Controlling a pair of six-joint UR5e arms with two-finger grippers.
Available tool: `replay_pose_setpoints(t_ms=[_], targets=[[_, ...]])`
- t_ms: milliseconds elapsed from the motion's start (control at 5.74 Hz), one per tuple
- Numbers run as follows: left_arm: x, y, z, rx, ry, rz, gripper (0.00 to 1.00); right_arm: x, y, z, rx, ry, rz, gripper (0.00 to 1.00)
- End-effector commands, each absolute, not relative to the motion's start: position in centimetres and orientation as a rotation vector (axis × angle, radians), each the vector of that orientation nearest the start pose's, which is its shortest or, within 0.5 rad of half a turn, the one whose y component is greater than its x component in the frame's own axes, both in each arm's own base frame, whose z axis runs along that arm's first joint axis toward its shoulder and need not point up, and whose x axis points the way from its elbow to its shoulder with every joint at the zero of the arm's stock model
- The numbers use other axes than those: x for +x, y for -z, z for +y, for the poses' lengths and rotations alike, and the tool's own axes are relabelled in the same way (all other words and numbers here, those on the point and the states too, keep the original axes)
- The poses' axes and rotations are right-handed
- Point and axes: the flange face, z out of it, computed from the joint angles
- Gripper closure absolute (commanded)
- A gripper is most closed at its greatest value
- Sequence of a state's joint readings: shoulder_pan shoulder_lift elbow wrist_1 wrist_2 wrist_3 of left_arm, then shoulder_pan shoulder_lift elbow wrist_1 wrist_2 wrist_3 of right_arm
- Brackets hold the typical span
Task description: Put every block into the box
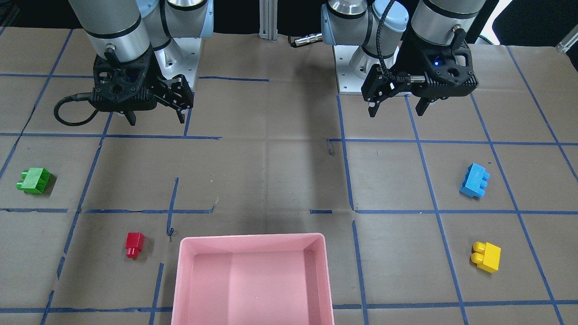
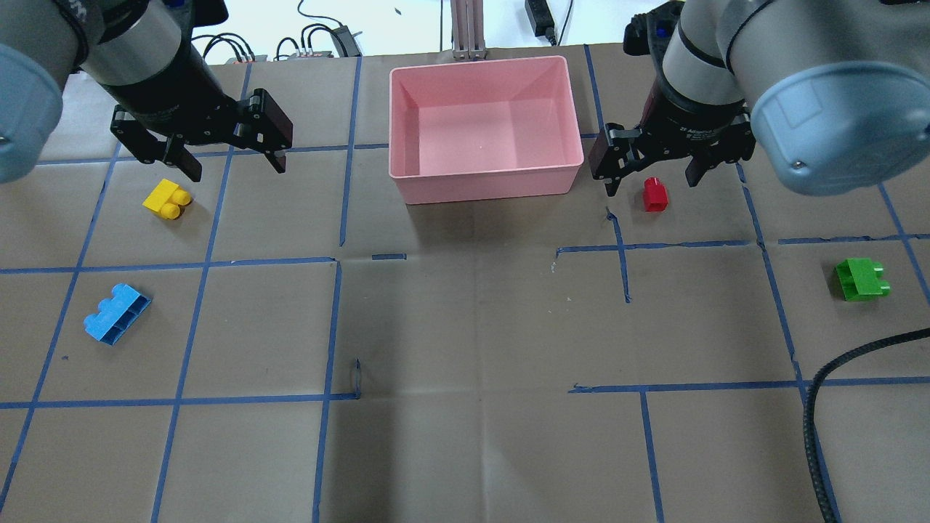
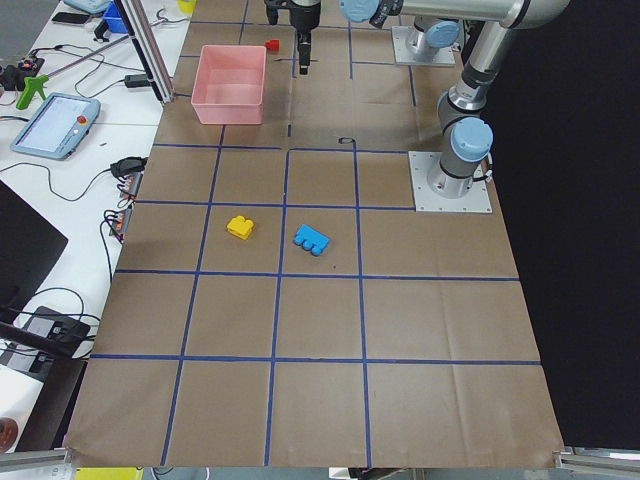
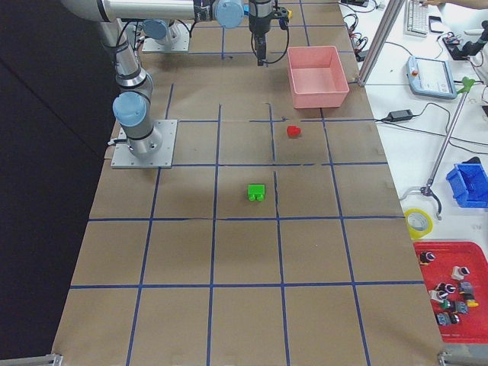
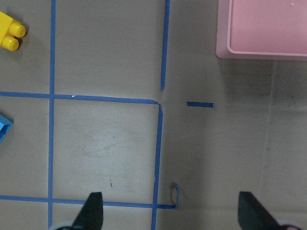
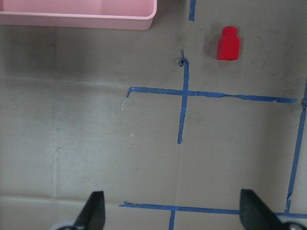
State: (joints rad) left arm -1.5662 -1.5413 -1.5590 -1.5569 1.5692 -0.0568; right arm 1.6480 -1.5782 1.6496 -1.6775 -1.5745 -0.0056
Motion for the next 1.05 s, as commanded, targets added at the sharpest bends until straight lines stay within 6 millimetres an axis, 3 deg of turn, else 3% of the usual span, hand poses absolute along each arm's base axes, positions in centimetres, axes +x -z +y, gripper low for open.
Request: replay_pose_setpoints(t_ms=[0,871], targets=[[-13.09,-51.18,-48.35,-0.096,0.094,3.139,0.00,17.00,-46.38,-47.89,-0.125,0.056,3.142,0.00],[-13.09,-51.10,-48.45,-0.096,0.099,3.139,0.00,17.06,-46.03,-48.23,-0.116,0.048,3.132,0.00]])
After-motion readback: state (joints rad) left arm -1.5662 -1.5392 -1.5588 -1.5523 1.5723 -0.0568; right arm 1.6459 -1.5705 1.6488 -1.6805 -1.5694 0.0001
